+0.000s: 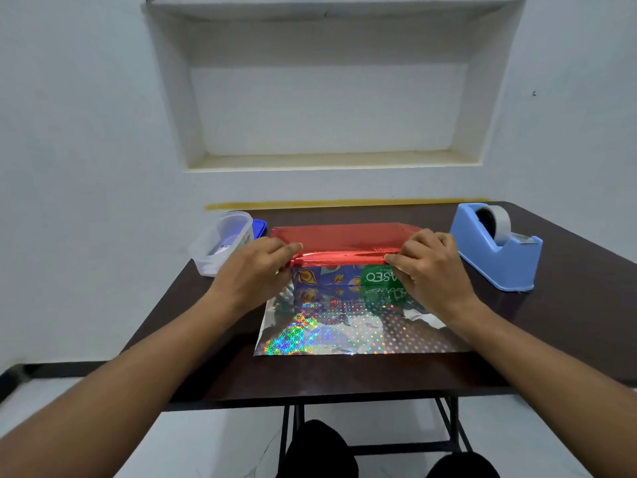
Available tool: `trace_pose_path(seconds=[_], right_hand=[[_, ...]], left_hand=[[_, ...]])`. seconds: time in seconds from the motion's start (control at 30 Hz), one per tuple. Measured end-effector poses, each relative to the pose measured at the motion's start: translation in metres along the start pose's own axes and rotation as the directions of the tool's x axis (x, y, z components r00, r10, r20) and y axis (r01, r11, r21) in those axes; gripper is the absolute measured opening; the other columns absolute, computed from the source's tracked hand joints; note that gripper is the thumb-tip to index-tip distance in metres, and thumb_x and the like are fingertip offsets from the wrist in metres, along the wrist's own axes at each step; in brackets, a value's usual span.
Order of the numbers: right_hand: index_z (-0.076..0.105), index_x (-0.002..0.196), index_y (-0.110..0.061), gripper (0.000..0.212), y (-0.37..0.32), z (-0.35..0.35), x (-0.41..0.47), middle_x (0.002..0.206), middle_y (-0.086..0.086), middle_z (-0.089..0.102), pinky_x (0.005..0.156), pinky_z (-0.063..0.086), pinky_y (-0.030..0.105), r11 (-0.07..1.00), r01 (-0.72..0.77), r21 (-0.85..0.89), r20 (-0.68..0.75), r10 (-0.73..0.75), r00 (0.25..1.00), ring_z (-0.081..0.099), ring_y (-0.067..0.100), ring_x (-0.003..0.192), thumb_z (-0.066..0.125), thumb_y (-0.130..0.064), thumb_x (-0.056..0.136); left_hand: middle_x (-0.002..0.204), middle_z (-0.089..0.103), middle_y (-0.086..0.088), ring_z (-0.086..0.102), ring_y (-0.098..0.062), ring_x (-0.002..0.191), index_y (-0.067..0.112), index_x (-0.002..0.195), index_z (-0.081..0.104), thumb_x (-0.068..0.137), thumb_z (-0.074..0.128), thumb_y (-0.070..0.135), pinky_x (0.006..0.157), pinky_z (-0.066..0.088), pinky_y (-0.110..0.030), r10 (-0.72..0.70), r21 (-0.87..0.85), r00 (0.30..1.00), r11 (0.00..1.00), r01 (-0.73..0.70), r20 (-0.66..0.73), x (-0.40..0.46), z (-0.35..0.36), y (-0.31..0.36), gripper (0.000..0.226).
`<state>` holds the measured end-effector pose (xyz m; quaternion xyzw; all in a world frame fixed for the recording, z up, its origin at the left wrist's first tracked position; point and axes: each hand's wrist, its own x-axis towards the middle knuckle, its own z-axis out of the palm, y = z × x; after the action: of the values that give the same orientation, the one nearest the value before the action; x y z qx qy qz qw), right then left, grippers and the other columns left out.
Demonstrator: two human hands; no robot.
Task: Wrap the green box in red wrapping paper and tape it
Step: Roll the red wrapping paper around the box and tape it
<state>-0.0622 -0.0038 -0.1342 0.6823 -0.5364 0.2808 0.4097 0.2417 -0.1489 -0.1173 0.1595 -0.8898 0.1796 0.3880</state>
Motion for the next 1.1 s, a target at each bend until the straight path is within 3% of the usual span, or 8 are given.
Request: trace_pose_path(seconds=[0.13, 0.27, 0.37, 0.67, 0.77, 0.83, 0.9, 1.1], right_hand=[[0.081, 0.088, -0.017, 0.023, 0.0, 0.002, 0.001, 0.077, -0.004, 0.064, 0.074, 0.043, 0.044, 1.0, 0.001, 0.017, 0.019, -0.002, 1.0, 0.051, 0.023, 0.092, 0.091, -0.007, 0.07], [0.081, 0.096, -0.017, 0.027, -0.001, 0.003, 0.0, 0.078, -0.004, 0.064, 0.074, 0.04, 0.043, 0.999, -0.026, 0.025, 0.034, 0.025, 0.999, 0.058, 0.027, 0.089, 0.089, -0.006, 0.072], [0.08, 0.106, -0.016, 0.031, -0.004, 0.001, 0.002, 0.077, -0.002, 0.063, 0.072, 0.041, 0.044, 0.998, -0.056, 0.016, 0.038, 0.056, 0.998, 0.06, 0.029, 0.086, 0.085, -0.006, 0.077], [0.08, 0.093, -0.018, 0.02, -0.004, 0.0, 0.002, 0.078, -0.005, 0.066, 0.075, 0.041, 0.045, 0.994, -0.104, 0.021, 0.031, 0.104, 0.994, 0.059, 0.028, 0.091, 0.087, -0.011, 0.077], [0.08, 0.09, -0.019, 0.022, -0.003, 0.0, 0.001, 0.078, -0.006, 0.066, 0.076, 0.041, 0.045, 0.993, -0.112, 0.041, 0.062, 0.109, 0.992, 0.062, 0.03, 0.091, 0.088, -0.008, 0.073], [0.08, 0.09, -0.019, 0.021, -0.003, 0.001, 0.0, 0.078, -0.006, 0.066, 0.076, 0.039, 0.043, 0.99, -0.126, 0.063, 0.072, 0.122, 0.99, 0.062, 0.03, 0.091, 0.088, -0.009, 0.073], [0.081, 0.089, -0.019, 0.021, -0.002, 0.002, 0.0, 0.078, -0.006, 0.066, 0.077, 0.034, 0.039, 0.986, -0.148, 0.079, 0.067, 0.143, 0.987, 0.061, 0.029, 0.091, 0.089, -0.01, 0.073], [0.081, 0.089, -0.022, 0.016, -0.005, 0.001, 0.0, 0.088, -0.004, 0.065, 0.078, 0.027, 0.037, 0.966, -0.232, 0.115, 0.046, 0.228, 0.973, 0.057, 0.026, 0.096, 0.084, -0.011, 0.078]], left_hand=[[0.072, 0.067, 0.009, 0.06, -0.009, 0.067, 0.017, 0.089, 0.079, 0.074, 0.059, 0.041, 0.063, 0.05, -0.028, -0.445, -0.33, 0.883, 0.819, 0.47, 0.153, 0.012, -0.021, 0.011, 0.034], [0.079, 0.066, -0.002, 0.065, -0.014, 0.068, 0.013, 0.091, 0.066, 0.077, 0.071, 0.059, 0.061, 0.044, -0.028, -0.836, -0.416, 0.354, 0.169, 0.894, 0.421, 0.048, -0.012, -0.002, 0.049], [0.08, 0.06, -0.005, 0.06, -0.016, 0.054, 0.015, 0.095, 0.058, 0.076, 0.083, 0.055, 0.052, 0.046, -0.025, -0.612, -0.304, 0.087, -0.261, 0.916, 0.786, 0.056, -0.005, -0.002, 0.051], [0.088, 0.068, -0.004, 0.064, -0.016, 0.074, 0.012, 0.1, 0.062, 0.086, 0.082, 0.022, 0.065, 0.055, -0.028, -0.515, -0.364, 0.017, -0.582, 0.727, 0.857, 0.038, -0.003, 0.008, 0.026], [0.099, 0.07, -0.008, 0.068, -0.02, 0.079, 0.013, 0.11, 0.059, 0.086, 0.08, 0.016, 0.06, 0.057, -0.031, -0.823, -0.543, 0.081, -0.293, 0.787, 0.562, 0.034, 0.008, 0.017, 0.031], [0.1, 0.063, 0.0, 0.06, -0.02, 0.093, 0.018, 0.102, 0.058, 0.08, 0.08, 0.028, 0.078, 0.05, -0.035, -0.891, -0.48, 0.452, 0.377, 0.792, 0.047, 0.034, 0.01, 0.023, 0.033], [0.105, 0.063, 0.006, 0.054, -0.017, 0.101, 0.022, 0.105, 0.063, 0.073, 0.081, 0.046, 0.087, 0.044, -0.035, -0.509, -0.273, 0.857, 0.839, 0.471, -0.085, 0.041, 0.005, 0.034, 0.045], [0.101, 0.072, -0.007, 0.063, -0.036, 0.088, 0.013, 0.113, 0.072, 0.073, 0.083, 0.025, 0.071, 0.055, -0.046, 0.003, 0.036, 0.976, 0.999, -0.011, 0.218, 0.056, 0.025, 0.048, 0.043]])
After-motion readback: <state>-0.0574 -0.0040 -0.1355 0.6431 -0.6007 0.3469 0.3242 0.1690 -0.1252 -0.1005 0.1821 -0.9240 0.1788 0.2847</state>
